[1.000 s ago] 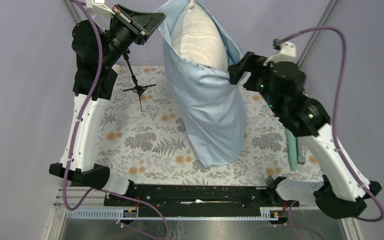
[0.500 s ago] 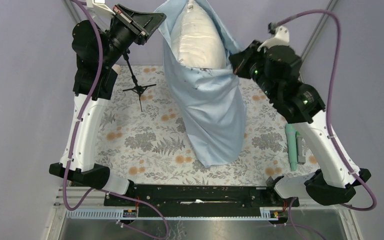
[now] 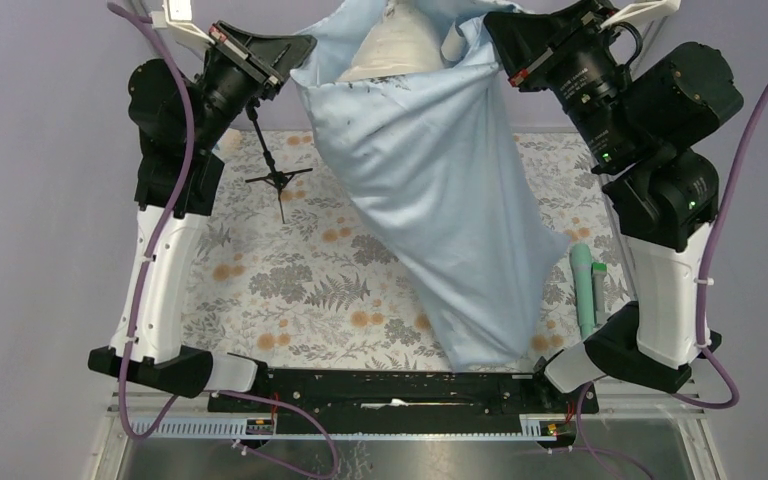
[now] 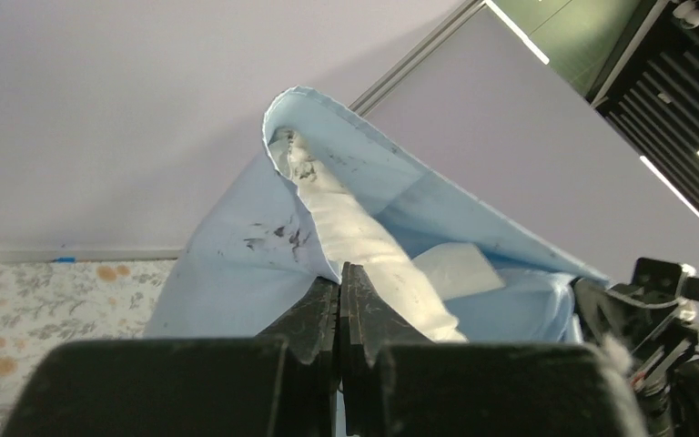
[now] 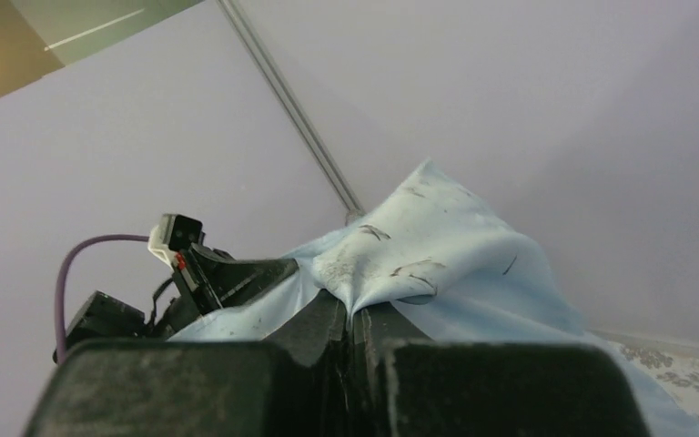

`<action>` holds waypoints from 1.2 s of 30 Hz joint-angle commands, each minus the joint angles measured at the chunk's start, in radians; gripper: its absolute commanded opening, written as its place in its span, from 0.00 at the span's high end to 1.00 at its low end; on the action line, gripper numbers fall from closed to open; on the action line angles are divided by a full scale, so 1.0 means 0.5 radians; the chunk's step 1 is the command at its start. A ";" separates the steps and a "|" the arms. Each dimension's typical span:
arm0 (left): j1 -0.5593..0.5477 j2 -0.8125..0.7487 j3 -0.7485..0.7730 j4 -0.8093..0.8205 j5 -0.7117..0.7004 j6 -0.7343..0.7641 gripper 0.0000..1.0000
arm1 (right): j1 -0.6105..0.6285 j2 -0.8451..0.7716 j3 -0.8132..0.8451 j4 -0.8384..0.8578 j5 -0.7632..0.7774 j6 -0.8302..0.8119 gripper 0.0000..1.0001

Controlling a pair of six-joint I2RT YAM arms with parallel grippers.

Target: Put the pillow into the pillowcase

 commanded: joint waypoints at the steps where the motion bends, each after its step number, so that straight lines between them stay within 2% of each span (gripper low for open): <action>1: -0.056 -0.075 -0.298 0.166 0.001 0.050 1.00 | -0.002 -0.054 -0.001 0.741 -0.089 -0.013 1.00; 3: -0.069 -0.092 -0.446 0.216 0.119 0.018 1.00 | -0.004 -0.027 -0.015 0.795 -0.092 -0.042 1.00; 5: 0.012 -0.184 -0.510 0.196 0.080 0.068 1.00 | -0.004 0.077 0.077 0.683 -0.120 -0.069 1.00; 7: 0.097 -0.264 -0.474 0.105 -0.007 0.159 1.00 | -0.004 0.210 0.217 0.474 -0.118 -0.108 1.00; 10: 0.126 -0.262 -0.437 -0.069 0.076 0.252 1.00 | -0.003 0.282 0.161 0.382 -0.172 -0.128 1.00; 12: 0.127 -0.320 -0.652 -0.080 0.118 0.248 1.00 | -0.003 0.297 0.034 0.413 -0.265 -0.101 1.00; 14: 0.126 -0.441 -0.996 0.013 0.115 0.213 1.00 | -0.004 0.371 -0.017 0.393 -0.405 -0.039 1.00; 20: 0.040 -0.747 -1.932 0.109 0.000 0.161 1.00 | 0.020 0.803 0.174 0.140 -0.816 0.127 1.00; 23: -0.041 -0.855 -2.286 0.137 -0.137 0.130 1.00 | 0.119 0.991 0.259 0.051 -0.845 0.084 1.00; 26: -0.064 -0.956 -2.630 0.243 -0.272 -0.026 1.00 | 0.262 1.114 0.274 0.058 -0.835 0.045 1.00; 29: -0.113 -1.030 -2.899 0.360 -0.428 -0.207 1.00 | 0.380 1.218 0.318 0.034 -0.838 0.007 1.00; 32: -0.272 -1.118 -3.124 0.509 -0.613 -0.361 1.00 | 0.421 1.240 0.249 -0.003 -0.886 -0.024 1.00; 36: -0.522 -1.038 -3.233 0.623 -0.754 -0.447 1.00 | 0.453 1.187 0.073 -0.054 -0.908 -0.106 1.00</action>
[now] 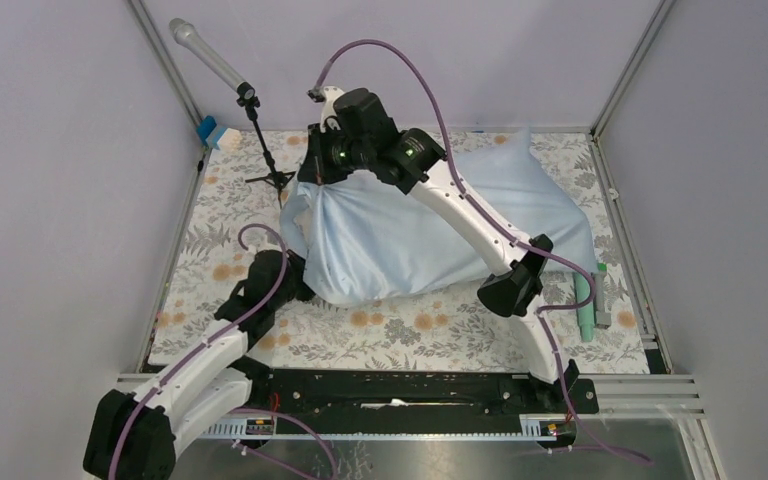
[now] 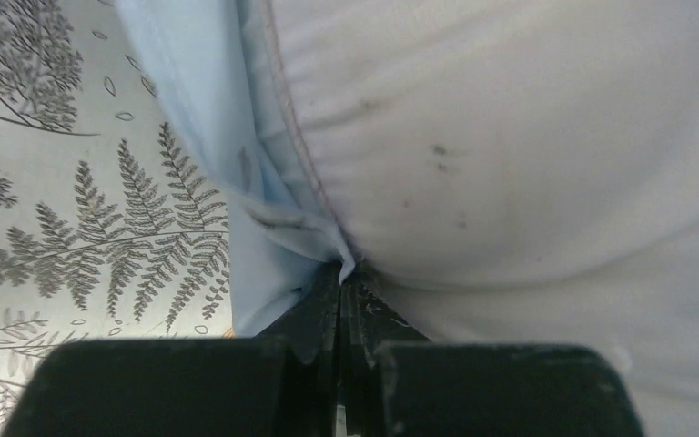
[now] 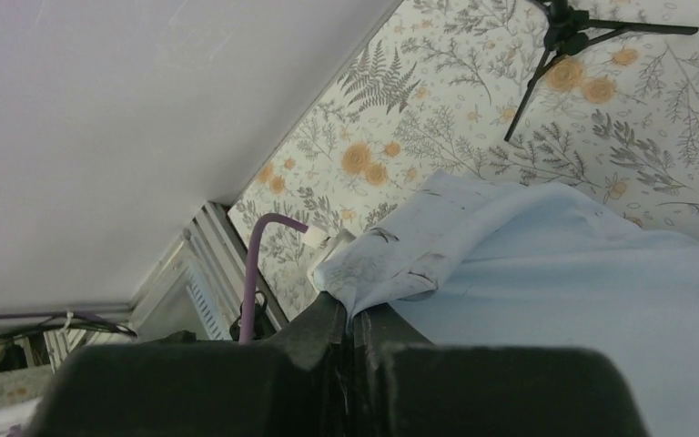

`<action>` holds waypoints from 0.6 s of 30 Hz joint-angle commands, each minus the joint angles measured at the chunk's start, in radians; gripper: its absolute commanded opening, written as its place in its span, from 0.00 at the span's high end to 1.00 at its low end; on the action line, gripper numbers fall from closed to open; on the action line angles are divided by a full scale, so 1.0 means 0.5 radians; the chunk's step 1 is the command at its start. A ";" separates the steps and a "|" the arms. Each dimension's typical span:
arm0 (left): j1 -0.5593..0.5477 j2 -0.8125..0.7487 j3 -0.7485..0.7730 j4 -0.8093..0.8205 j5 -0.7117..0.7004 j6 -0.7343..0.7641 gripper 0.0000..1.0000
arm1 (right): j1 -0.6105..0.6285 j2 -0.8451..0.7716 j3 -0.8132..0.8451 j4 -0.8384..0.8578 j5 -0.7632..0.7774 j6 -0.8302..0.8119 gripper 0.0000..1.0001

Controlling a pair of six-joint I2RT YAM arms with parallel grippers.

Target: Put the pillow into the pillowcase

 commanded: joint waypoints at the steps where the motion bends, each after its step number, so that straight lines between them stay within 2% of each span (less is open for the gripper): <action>1: -0.285 0.091 -0.083 0.374 -0.249 -0.203 1.00 | 0.045 -0.190 -0.076 0.267 -0.149 -0.101 1.00; 4: -0.516 0.219 -0.138 0.508 -0.372 -0.301 1.00 | 0.093 -0.247 -0.245 0.230 -0.125 -0.173 1.00; 6: -0.557 0.252 -0.148 0.498 -0.392 -0.323 1.00 | 0.108 -0.310 -0.366 0.159 -0.010 -0.229 1.00; 7: -0.558 0.227 -0.149 0.451 -0.405 -0.324 1.00 | 0.106 -0.368 -0.462 0.149 0.062 -0.257 0.92; 8: -0.560 0.176 -0.151 0.373 -0.433 -0.327 0.94 | 0.108 -0.440 -0.566 0.159 0.111 -0.283 0.81; 9: -0.560 0.103 -0.156 0.299 -0.456 -0.327 0.86 | 0.106 -0.524 -0.684 0.191 0.150 -0.297 0.68; 12: -0.556 -0.165 -0.146 -0.052 -0.552 -0.333 0.62 | 0.106 -0.798 -0.998 0.347 0.240 -0.309 0.40; 13: -0.558 -0.267 -0.134 -0.171 -0.583 -0.335 0.58 | 0.104 -0.871 -1.064 0.378 0.266 -0.314 0.32; 16: -0.557 -0.569 -0.114 -0.496 -0.669 -0.371 0.52 | 0.104 -1.072 -1.233 0.390 0.440 -0.345 0.20; 18: -0.557 -0.711 -0.116 -0.612 -0.685 -0.403 0.50 | 0.101 -1.185 -1.343 0.401 0.690 -0.376 0.12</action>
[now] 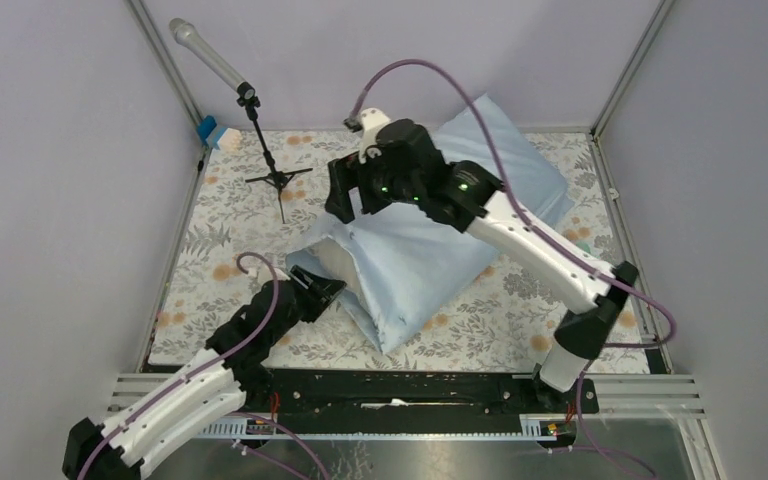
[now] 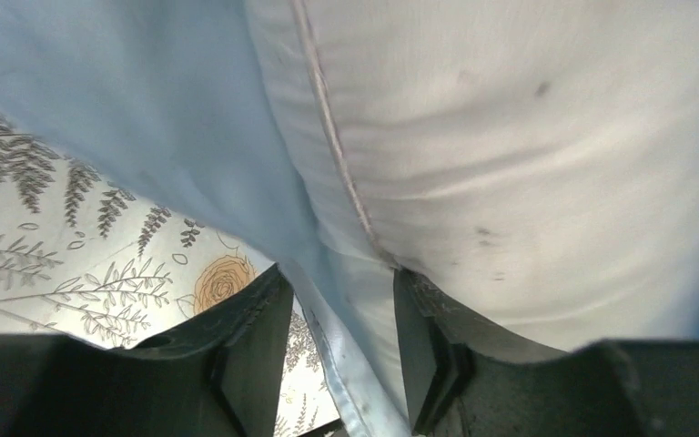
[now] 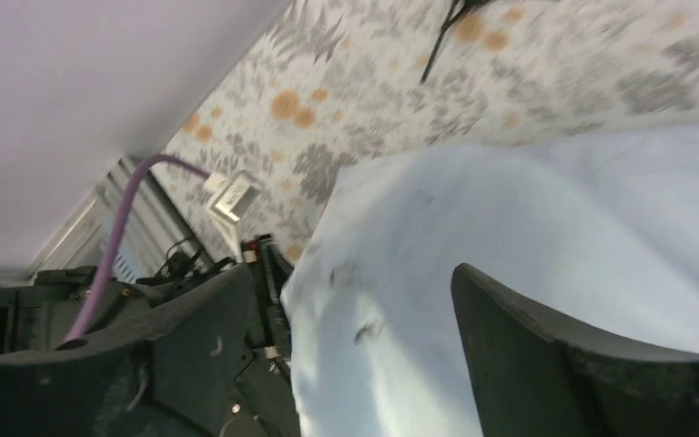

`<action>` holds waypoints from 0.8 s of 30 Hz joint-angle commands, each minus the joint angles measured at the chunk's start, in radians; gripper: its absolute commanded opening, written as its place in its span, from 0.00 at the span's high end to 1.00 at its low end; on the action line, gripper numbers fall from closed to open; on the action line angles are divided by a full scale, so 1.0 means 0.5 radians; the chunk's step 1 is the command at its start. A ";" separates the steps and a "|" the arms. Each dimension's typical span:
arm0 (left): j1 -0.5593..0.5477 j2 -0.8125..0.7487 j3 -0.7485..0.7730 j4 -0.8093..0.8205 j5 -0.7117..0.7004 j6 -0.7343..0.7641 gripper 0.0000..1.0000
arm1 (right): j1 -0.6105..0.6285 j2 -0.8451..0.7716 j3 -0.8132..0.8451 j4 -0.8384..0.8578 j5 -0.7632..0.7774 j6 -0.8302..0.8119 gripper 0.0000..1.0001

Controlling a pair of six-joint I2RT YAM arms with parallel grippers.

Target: Put the pillow into the pillowcase

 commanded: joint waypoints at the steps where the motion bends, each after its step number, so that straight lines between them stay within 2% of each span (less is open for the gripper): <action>1: 0.000 -0.293 0.026 -0.366 -0.157 -0.086 0.49 | -0.019 -0.370 -0.174 0.186 0.519 -0.104 0.09; 6: 0.000 -0.407 -0.075 -0.029 0.063 -0.044 0.39 | -0.393 -0.586 -0.513 0.202 0.641 -0.052 0.03; 10: 0.000 -0.244 -0.104 0.291 0.233 0.025 0.27 | -0.703 -0.725 -0.831 0.242 0.794 -0.026 0.00; 15: -0.003 -0.050 -0.143 0.656 0.403 0.065 0.18 | -1.050 -0.848 -1.223 0.446 0.649 0.022 0.00; 20: -0.003 -0.026 -0.191 0.852 0.423 0.068 0.08 | -1.096 -0.743 -1.328 0.641 0.352 0.025 0.00; 24: -0.002 0.093 -0.238 1.112 0.420 0.030 0.05 | -1.094 -0.625 -1.352 0.702 0.288 0.088 0.00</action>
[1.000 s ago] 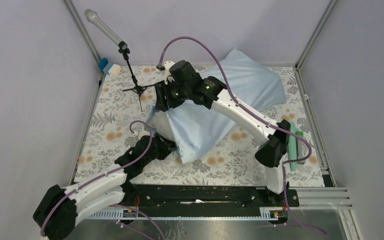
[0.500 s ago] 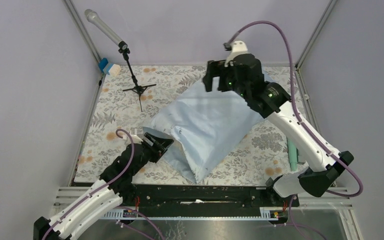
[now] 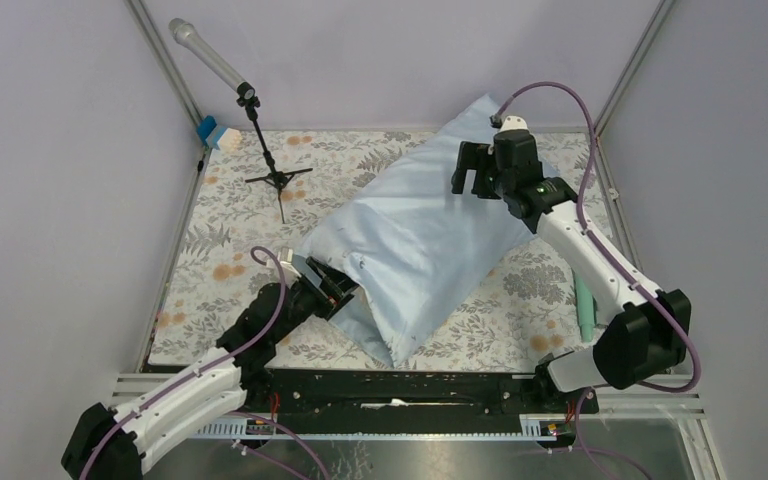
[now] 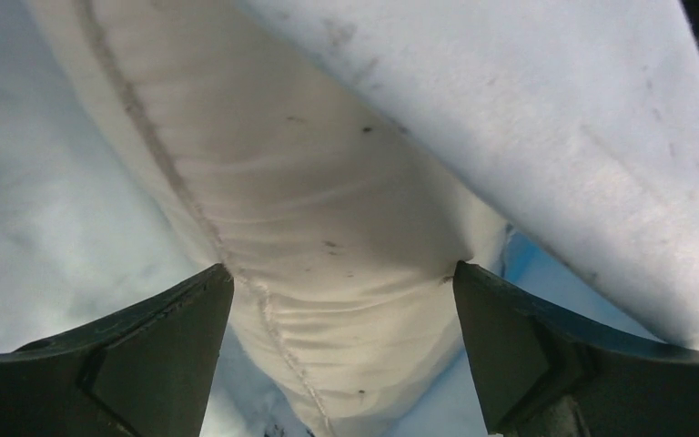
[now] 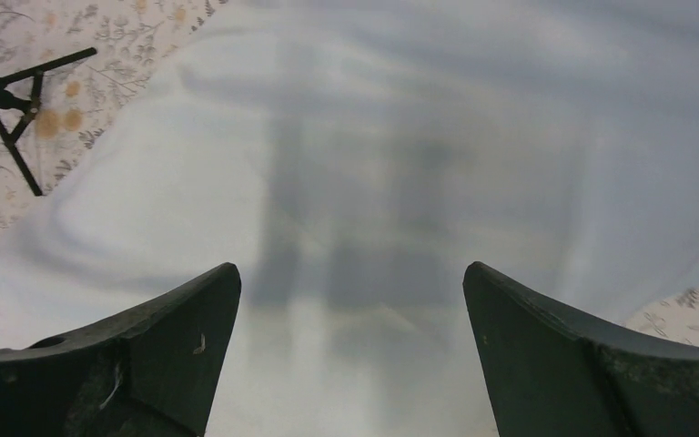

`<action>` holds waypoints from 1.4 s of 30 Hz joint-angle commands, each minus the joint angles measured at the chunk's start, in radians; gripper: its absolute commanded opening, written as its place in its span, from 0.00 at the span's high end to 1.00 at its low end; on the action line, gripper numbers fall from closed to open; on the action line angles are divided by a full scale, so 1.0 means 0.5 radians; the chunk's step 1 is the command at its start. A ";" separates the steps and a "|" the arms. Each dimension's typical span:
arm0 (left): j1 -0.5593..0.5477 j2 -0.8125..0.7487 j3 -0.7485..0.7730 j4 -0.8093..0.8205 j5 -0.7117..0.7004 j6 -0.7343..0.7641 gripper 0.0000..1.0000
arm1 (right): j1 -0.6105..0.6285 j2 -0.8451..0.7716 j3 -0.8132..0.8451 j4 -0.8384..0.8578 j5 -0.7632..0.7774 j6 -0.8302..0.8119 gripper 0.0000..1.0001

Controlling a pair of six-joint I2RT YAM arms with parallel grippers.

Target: Put the pillow into the pillowcase

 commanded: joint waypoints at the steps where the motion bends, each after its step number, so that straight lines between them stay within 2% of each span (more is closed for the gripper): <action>1: -0.003 0.171 -0.041 0.469 0.037 -0.006 0.06 | 0.012 0.100 -0.014 0.243 -0.153 0.076 0.00; 4: -0.003 0.404 -0.039 0.595 0.020 -0.027 0.10 | 0.010 0.164 -0.035 0.271 -0.177 0.107 0.01; 6: -0.001 0.560 -0.046 0.730 0.029 -0.070 0.19 | 0.012 0.214 -0.038 0.266 -0.199 0.126 0.03; 10: -0.005 0.720 -0.040 0.742 -0.015 -0.122 0.49 | 0.025 0.262 -0.076 0.262 -0.221 0.162 0.05; 12: -0.007 0.751 -0.054 0.729 -0.031 -0.142 0.67 | 0.061 0.290 -0.098 0.262 -0.209 0.164 0.07; 14: -0.006 0.770 -0.057 0.700 -0.033 -0.149 0.79 | 0.107 0.312 -0.117 0.260 -0.154 0.159 0.08; 16: -0.005 0.783 -0.050 0.666 -0.033 -0.146 0.91 | 0.141 0.334 -0.113 0.263 -0.139 0.157 0.13; 18: -0.006 0.792 -0.045 0.638 -0.032 -0.141 1.00 | 0.176 0.349 -0.085 0.250 -0.084 0.156 0.25; 21: -0.005 0.803 -0.045 0.609 -0.034 -0.135 1.00 | 0.217 0.367 0.005 0.189 -0.002 0.160 0.60; 23: -0.006 0.807 -0.046 0.586 -0.034 -0.131 1.00 | 0.242 0.370 0.076 0.136 0.054 0.158 0.76; 24: -0.006 0.804 -0.050 0.582 -0.032 -0.129 1.00 | 0.254 0.367 0.112 0.112 0.081 0.158 0.82; 28: -0.007 0.788 -0.062 0.547 -0.077 -0.125 1.00 | 0.293 0.315 0.253 0.002 0.199 0.159 0.95; 30: -0.005 0.777 -0.066 0.538 -0.087 -0.125 1.00 | 0.307 0.280 0.309 -0.012 0.205 0.152 1.00; 35: -0.006 0.776 -0.047 0.530 -0.081 -0.103 1.00 | 0.389 0.322 0.491 -0.095 0.169 0.130 1.00; 39: -0.011 0.800 -0.008 0.525 -0.078 -0.072 1.00 | 0.568 0.372 0.676 -0.180 0.204 0.111 1.00; 42: -0.037 0.837 0.056 0.548 -0.093 -0.059 1.00 | 0.714 0.408 0.813 -0.212 0.121 0.143 1.00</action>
